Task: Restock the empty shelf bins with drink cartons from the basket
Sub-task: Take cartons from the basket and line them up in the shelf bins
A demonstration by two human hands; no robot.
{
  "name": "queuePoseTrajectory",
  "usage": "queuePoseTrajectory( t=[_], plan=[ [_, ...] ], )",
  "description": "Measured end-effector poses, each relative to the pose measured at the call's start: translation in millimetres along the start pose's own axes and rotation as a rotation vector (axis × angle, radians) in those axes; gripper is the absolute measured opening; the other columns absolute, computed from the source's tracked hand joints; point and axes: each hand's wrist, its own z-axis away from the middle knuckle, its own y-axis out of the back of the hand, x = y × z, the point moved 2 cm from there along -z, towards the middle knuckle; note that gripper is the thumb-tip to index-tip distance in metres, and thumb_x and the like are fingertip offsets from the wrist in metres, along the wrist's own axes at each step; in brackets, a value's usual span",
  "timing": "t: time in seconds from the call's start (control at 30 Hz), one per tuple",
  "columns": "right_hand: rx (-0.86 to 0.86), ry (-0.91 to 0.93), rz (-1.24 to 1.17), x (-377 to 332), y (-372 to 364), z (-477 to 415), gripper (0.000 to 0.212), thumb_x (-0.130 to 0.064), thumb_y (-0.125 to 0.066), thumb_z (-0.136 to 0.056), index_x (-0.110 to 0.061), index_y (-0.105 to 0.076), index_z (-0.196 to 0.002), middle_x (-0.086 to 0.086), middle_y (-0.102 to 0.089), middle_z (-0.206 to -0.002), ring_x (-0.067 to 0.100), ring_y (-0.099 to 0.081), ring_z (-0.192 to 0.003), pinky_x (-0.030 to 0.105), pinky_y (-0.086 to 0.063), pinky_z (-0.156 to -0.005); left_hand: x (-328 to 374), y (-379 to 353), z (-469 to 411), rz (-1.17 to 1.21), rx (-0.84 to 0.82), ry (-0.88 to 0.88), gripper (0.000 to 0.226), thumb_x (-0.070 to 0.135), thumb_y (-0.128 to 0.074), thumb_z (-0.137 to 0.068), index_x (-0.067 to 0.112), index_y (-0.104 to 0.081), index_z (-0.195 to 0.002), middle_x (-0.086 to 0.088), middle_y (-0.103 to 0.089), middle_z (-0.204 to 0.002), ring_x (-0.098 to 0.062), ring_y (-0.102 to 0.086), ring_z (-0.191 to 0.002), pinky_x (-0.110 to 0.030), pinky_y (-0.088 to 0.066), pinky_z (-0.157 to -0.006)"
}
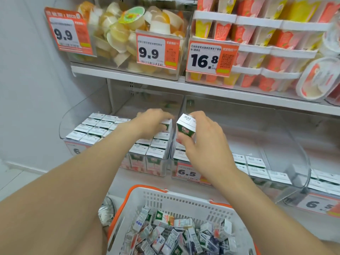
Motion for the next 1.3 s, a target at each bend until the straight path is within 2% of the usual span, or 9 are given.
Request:
queuePoseTrajectory(
  t=[0.07, 0.2, 0.37, 0.5, 0.6, 0.7, 0.87, 1.03, 1.3],
  plan=[
    [-0.001, -0.016, 0.0, 3.5, 1.7, 0.7, 0.033, -0.031, -0.069, -0.096, -0.023, -0.05, -0.121, -0.001, -0.063, -0.103, 0.029, -0.055, -0.095, 0.043, -0.047, -0.074, 1.0, -6.3, -5.0, -0.083, -0.203, 0.066, 0.063, 0.011, -0.039, -0.103, 0.048, -0.041, -0.154, 0.005, -0.046, -0.158, -0.031, -0.038, -0.147, -0.067, -0.022, -0.118],
    [-0.007, -0.014, -0.047, 6.7, 5.4, 6.9, 0.038, -0.025, -0.069, -0.097, -0.025, -0.046, -0.127, 0.0, -0.065, -0.101, 0.027, -0.059, -0.091, 0.043, -0.05, -0.075, 5.4, -4.0, -0.5, 0.081, -0.31, 0.1, 0.076, 0.001, -0.032, -0.092, 0.036, -0.039, -0.159, 0.006, -0.034, -0.167, -0.025, -0.029, -0.154, -0.048, -0.025, -0.126],
    [-0.003, 0.016, -0.248, -2.5, 9.0, 15.1, 0.038, -0.024, -0.069, -0.099, -0.034, -0.043, -0.125, -0.006, -0.066, -0.097, 0.009, -0.066, -0.081, 0.033, -0.053, -0.07, -18.9, 1.3, 25.2, 0.152, -0.181, 0.143, 0.073, 0.0, -0.042, -0.093, 0.031, -0.039, -0.159, 0.0, -0.034, -0.166, -0.025, -0.03, -0.154, -0.045, -0.028, -0.125],
    [0.038, 0.133, -0.297, -19.2, -0.1, 17.3, 0.041, -0.024, -0.069, -0.099, -0.034, -0.047, -0.132, -0.006, -0.06, -0.116, 0.007, -0.06, -0.097, 0.026, -0.049, -0.081, -59.7, 9.1, 59.8, 0.143, -0.07, 0.219, 0.058, 0.027, -0.05, -0.106, 0.026, -0.032, -0.161, -0.01, -0.032, -0.165, -0.033, -0.031, -0.151, -0.047, -0.029, -0.123],
    [0.002, 0.204, -0.357, -36.0, -16.7, 12.9, 0.047, -0.014, -0.066, -0.101, -0.03, -0.045, -0.139, -0.005, -0.055, -0.129, 0.011, -0.055, -0.11, 0.026, -0.048, -0.09, -98.0, 8.0, 80.0, 0.049, -0.025, 0.289, 0.066, 0.058, -0.04, -0.1, 0.035, -0.029, -0.161, -0.003, -0.024, -0.17, -0.033, -0.021, -0.155, -0.061, -0.022, -0.123],
    [-0.1, 0.205, -0.348, -53.5, -38.9, -5.6, 0.048, -0.013, -0.057, -0.105, -0.029, -0.037, -0.145, -0.004, -0.047, -0.139, 0.013, -0.052, -0.113, 0.026, -0.043, -0.091, -119.4, 4.7, 91.3, 0.006, 0.002, 0.371, 0.06, 0.056, -0.036, -0.105, 0.044, -0.022, -0.162, 0.003, -0.014, -0.173, -0.032, -0.007, -0.159, -0.066, -0.014, -0.123],
    [-0.22, 0.092, -0.284, -85.7, -101.8, -69.6, 0.066, 0.011, -0.048, -0.096, -0.028, -0.03, -0.147, 0.0, -0.037, -0.137, 0.015, -0.046, -0.107, 0.022, -0.034, -0.085, -133.4, -4.0, 100.8, -0.041, 0.02, 0.398, 0.081, 0.067, -0.027, -0.103, 0.026, 0.002, -0.167, 0.002, 0.002, -0.175, -0.025, 0.003, -0.161, -0.06, -0.005, -0.126],
    [-0.125, 0.094, -0.215, -103.7, -172.8, -133.0, 0.04, -0.014, -0.057, -0.104, -0.019, -0.042, -0.141, 0.013, -0.058, -0.134, 0.032, -0.055, -0.115, 0.043, -0.047, -0.093, -140.7, -6.1, 101.3, -0.092, -0.007, 0.423, 0.089, 0.071, -0.02, -0.101, 0.014, -0.003, -0.167, -0.005, 0.004, -0.175, -0.028, 0.005, -0.161, -0.055, -0.002, -0.128],
    [-0.411, 0.075, -0.108, -123.0, -255.4, -193.9, 0.042, -0.028, -0.066, -0.097, -0.021, -0.061, -0.138, 0.015, -0.068, -0.129, 0.037, -0.062, -0.119, 0.035, -0.051, -0.096, -149.8, -11.0, 108.6, -0.069, 0.024, 0.365, 0.084, 0.068, -0.019, -0.101, 0.017, -0.008, -0.166, -0.005, -0.001, -0.175, -0.023, 0.002, -0.161, -0.053, -0.002, -0.129]
  ],
)
